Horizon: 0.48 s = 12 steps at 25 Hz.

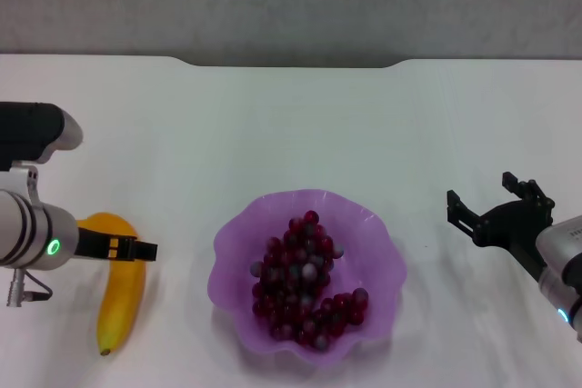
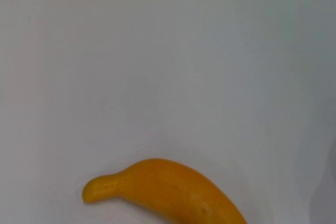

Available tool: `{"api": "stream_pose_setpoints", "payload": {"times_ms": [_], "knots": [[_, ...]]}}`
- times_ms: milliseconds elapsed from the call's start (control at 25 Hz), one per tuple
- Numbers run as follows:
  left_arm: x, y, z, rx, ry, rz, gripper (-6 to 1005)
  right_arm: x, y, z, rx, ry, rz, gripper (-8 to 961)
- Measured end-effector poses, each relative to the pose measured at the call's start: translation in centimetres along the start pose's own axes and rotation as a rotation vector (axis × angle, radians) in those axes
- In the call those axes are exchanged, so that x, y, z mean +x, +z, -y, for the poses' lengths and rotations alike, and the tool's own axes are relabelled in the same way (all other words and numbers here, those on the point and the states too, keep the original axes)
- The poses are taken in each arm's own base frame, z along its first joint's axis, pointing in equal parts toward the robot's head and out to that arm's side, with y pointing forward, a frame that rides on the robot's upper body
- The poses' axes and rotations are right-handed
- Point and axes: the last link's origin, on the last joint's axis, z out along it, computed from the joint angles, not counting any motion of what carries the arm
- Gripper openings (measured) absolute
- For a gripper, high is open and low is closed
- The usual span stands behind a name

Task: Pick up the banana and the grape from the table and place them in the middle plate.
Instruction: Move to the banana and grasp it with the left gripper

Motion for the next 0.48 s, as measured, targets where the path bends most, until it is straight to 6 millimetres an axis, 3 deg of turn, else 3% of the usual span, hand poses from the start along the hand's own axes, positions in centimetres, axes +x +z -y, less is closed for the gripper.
{"api": "stream_pose_setpoints", "payload": {"times_ms": [480], "knots": [[-0.4,2.0,0.2,0.017,-0.009,0.037,891,-0.1,0.0,0.0,-0.002,-0.001,0.006,900]]}}
